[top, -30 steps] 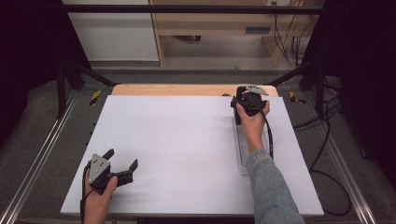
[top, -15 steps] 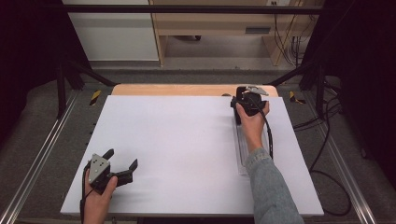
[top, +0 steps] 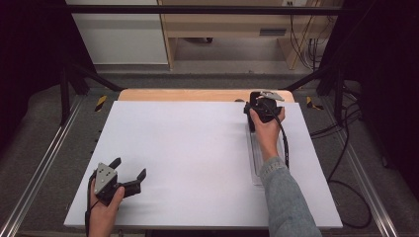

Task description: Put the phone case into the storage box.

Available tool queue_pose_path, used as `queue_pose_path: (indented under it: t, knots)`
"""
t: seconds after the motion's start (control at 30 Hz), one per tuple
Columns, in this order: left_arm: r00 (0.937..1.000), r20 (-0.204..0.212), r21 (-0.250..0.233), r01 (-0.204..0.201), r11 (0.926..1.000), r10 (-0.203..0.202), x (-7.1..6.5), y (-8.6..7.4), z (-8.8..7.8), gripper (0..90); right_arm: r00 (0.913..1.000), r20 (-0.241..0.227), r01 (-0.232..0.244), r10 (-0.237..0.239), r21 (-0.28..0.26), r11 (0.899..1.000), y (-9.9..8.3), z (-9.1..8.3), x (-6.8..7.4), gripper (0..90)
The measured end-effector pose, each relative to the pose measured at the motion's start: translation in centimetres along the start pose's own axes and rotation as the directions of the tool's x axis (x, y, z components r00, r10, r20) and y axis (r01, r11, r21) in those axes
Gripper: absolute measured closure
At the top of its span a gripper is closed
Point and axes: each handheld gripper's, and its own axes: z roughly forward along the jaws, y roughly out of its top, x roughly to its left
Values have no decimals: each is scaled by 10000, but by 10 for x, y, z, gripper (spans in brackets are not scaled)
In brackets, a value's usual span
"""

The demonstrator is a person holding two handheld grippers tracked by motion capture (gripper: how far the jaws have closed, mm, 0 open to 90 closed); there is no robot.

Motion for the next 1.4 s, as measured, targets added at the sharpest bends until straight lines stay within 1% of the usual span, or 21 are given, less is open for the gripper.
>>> queue_pose_path:
  t: [0.67,0.87,1.0,1.23,1.3,1.4]
  knots:
    - [10000,5,12,3,10000,-3,0,0,0,27,10000,13,53,-53,-28,10000,0,0,0,122]
    - [10000,9,2,14,10000,-14,-1,0,0,27,10000,48,-17,18,-58,10000,1,0,-1,117]
    - [10000,12,5,8,10000,-8,-1,0,0,27,10000,-30,-6,6,-9,10000,0,0,-1,112]
    - [10000,4,17,-1,10000,1,0,0,0,27,10000,-35,-7,7,4,10000,0,1,-1,110]
    - [10000,9,20,-10,10000,10,0,0,0,27,10000,-18,-3,3,-21,10000,0,0,-1,104]
    - [10000,18,5,-1,10000,1,-1,0,0,27,9999,86,-57,57,-52,10000,1,1,-1,66]
